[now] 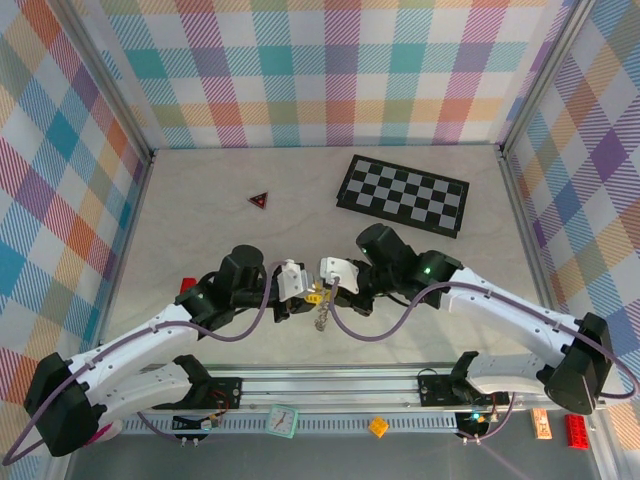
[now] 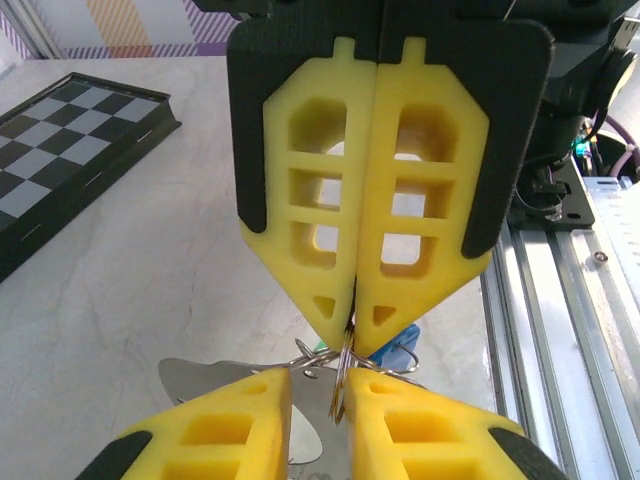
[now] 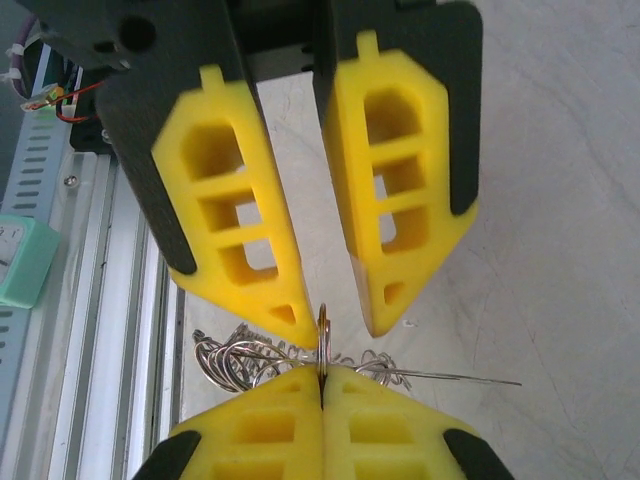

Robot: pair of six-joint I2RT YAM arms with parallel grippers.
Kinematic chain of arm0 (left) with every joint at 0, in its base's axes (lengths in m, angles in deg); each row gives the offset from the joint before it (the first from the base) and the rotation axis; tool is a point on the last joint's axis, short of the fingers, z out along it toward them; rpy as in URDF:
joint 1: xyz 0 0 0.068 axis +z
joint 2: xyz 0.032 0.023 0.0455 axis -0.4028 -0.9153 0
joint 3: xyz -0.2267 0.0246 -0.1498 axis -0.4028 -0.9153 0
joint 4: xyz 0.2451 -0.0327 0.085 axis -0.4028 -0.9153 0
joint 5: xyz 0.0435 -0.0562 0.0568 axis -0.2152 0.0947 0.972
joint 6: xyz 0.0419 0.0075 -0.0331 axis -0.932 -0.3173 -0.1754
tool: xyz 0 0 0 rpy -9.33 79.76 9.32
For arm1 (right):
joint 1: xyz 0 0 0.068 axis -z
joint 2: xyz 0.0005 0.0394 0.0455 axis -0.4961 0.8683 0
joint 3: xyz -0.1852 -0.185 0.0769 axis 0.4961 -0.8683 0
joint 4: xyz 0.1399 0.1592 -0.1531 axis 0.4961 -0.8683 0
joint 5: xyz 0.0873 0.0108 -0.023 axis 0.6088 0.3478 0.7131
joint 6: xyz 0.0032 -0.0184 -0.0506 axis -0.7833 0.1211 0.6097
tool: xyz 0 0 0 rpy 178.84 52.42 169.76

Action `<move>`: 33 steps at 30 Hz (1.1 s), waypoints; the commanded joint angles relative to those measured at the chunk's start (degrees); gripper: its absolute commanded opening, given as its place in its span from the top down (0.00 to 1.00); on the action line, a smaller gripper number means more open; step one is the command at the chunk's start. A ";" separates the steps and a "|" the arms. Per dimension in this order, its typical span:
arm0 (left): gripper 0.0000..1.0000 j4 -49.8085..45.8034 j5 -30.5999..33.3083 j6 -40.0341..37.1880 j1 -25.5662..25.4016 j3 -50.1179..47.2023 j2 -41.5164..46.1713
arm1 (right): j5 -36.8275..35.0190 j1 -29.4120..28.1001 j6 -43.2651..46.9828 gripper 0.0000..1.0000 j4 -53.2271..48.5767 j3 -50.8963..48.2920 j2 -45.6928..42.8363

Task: Put the keys on the keyring

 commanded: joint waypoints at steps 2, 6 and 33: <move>0.83 -0.80 -1.50 -1.31 -0.82 2.00 -0.19 | 1.64 -0.79 1.96 1.00 -1.08 2.64 0.59; 0.92 -0.46 -1.71 -1.57 -0.87 1.83 0.21 | 1.50 -1.14 1.84 1.00 -1.35 3.02 0.80; 1.00 15.51 -6.57 7.48 -0.84 -5.95 2.03 | -0.57 0.79 -9.24 0.69 18.43 -16.78 -10.38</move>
